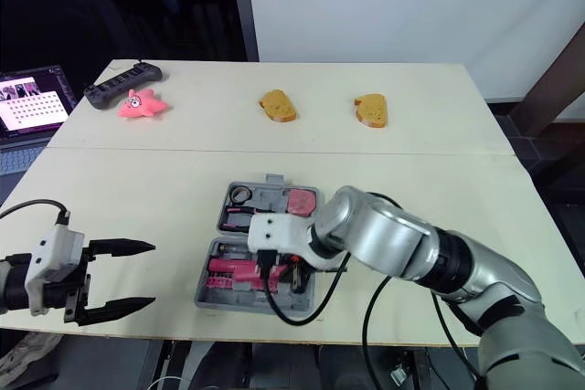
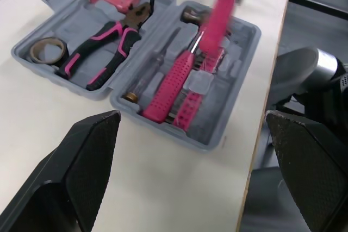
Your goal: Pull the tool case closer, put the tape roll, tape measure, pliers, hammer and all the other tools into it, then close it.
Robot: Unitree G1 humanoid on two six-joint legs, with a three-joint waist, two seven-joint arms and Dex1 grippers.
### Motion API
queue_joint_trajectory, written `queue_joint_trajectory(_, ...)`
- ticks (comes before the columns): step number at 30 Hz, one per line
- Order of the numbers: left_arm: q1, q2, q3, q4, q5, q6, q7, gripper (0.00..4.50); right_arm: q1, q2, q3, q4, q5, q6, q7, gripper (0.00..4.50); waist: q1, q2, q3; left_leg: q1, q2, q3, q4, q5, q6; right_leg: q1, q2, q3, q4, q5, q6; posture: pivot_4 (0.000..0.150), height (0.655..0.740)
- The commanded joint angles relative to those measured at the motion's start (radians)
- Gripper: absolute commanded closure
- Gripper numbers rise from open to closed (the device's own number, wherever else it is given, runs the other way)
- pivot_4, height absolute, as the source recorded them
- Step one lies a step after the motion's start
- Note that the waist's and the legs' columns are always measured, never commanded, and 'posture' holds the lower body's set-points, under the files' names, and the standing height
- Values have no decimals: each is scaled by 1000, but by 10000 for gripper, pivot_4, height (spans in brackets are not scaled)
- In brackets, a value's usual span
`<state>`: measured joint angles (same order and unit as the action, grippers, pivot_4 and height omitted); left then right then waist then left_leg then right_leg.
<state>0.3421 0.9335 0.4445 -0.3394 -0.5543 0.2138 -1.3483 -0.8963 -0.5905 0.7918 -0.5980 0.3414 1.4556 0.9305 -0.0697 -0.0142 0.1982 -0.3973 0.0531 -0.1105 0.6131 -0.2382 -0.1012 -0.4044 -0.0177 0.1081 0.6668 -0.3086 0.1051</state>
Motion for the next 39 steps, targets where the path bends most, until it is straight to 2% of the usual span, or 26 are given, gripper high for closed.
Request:
queue_joint_trajectory(1, 7, 22, 19, -23, -9, 3, -18, 0, -21, 89, -3, -1, 42, 87, -63, 41064, -2, 0, 0, 0, 0, 0, 0, 0, 0, -1, 0, 0, 0, 0, 0, 1500, 7400)
queue_joint_trajectory(7, 28, 25, 29, -31, -13, 12, -28, 0, -31, 206, 37, 67, 63, 128, -160, 41064, -2, 0, 0, 0, 0, 0, 0, 0, 0, -2, 0, 0, 1, 1, 2, 1500, 7400)
queue_joint_trajectory(16, 67, 34, 59, -40, -11, 41, -24, 0, -43, 306, 99, 186, 67, 86, -250, 41064, -3, 0, 0, -1, 0, 0, 0, 0, 0, -3, 0, 0, 2, 1, 2, 1500, 7400)
queue_joint_trajectory(36, 60, 53, 120, -74, -16, 64, -28, 0, -39, 391, 196, 310, 39, -17, -324, 41064, -15, 0, 0, -5, 0, -1, 0, 0, 0, -6, 1, -1, 2, 2, 1, 1500, 7400)
queue_joint_trajectory(38, 57, 46, 116, -69, -27, 77, -25, 0, -42, 398, 173, 313, 36, -22, -327, 29763, -22, 0, 0, -5, 1, -1, 0, 0, 0, -6, 1, -1, 2, 2, 1, 1500, 7400)
queue_joint_trajectory(39, 53, 39, 116, -68, -43, 91, -17, 0, -45, 402, 156, 309, 40, -17, -325, 26571, -25, 0, 0, -5, 0, -1, -1, 0, 0, -6, 1, -1, 2, 2, 1, 1500, 7400)
